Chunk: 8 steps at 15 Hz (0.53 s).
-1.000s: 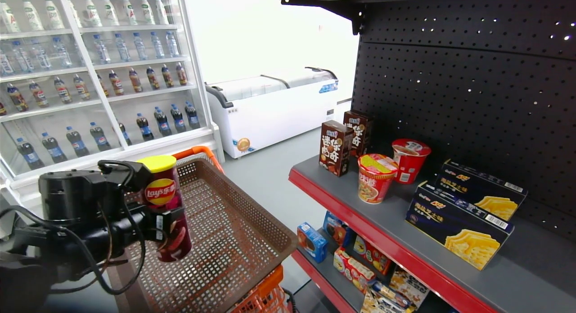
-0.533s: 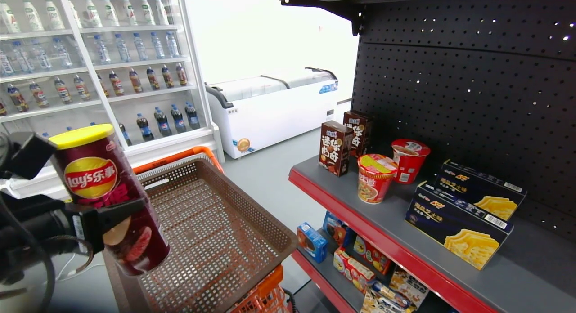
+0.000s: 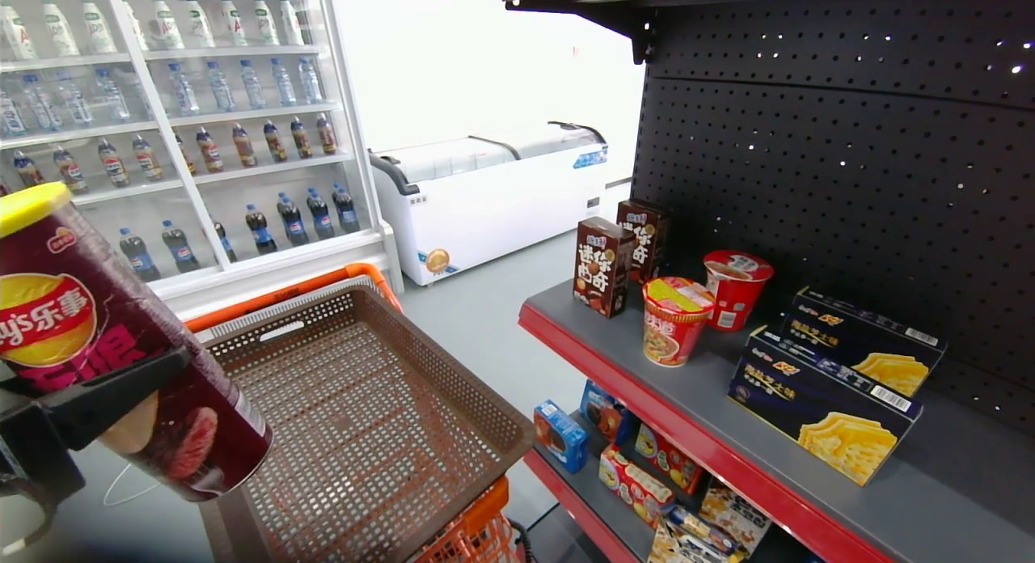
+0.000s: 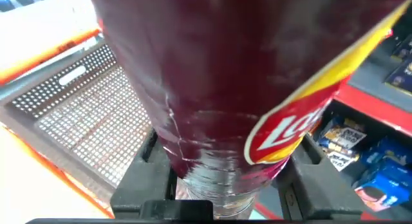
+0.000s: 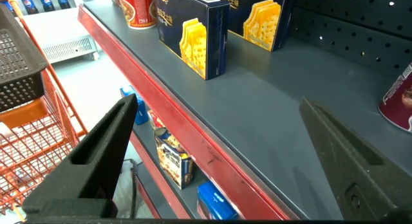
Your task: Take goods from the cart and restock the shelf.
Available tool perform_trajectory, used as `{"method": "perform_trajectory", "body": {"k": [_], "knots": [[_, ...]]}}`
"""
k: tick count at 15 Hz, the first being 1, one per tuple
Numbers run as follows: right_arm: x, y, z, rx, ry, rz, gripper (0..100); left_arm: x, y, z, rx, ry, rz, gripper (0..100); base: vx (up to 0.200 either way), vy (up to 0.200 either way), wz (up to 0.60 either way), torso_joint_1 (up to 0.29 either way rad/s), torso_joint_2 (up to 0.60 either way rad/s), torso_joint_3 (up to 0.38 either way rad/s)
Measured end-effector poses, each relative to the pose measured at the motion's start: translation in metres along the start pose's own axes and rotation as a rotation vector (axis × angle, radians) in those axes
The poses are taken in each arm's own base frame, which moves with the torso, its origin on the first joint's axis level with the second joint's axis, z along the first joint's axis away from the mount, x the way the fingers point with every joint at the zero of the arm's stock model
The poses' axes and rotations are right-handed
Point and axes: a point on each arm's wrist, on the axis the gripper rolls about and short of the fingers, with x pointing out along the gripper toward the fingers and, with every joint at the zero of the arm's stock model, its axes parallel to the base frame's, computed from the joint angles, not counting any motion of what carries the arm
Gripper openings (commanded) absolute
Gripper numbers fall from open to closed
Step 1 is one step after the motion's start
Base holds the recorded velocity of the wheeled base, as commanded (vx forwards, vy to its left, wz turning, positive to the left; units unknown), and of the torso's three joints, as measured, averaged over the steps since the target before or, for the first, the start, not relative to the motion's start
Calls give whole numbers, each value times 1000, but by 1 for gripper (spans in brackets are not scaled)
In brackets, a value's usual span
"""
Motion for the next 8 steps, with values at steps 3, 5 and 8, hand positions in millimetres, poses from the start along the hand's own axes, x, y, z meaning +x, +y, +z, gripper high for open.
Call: {"method": "perform_trajectory", "body": {"k": [3, 5, 8], "knots": [[0, 0, 0, -1, -1, 0, 100, -21, -2, -12, 33, -34, -14, 0, 0, 0, 0, 0, 0, 0], [0, 0, 0, -1, -1, 0, 100, -36, -4, -16, 42, -76, -16, 0, 0, 0, -600, 0, -2, 2], [0, 0, 0, -1, -1, 0, 100, -59, -6, -25, 42, -96, 9, 0, 0, 0, -600, -1, 1, 9]]}}
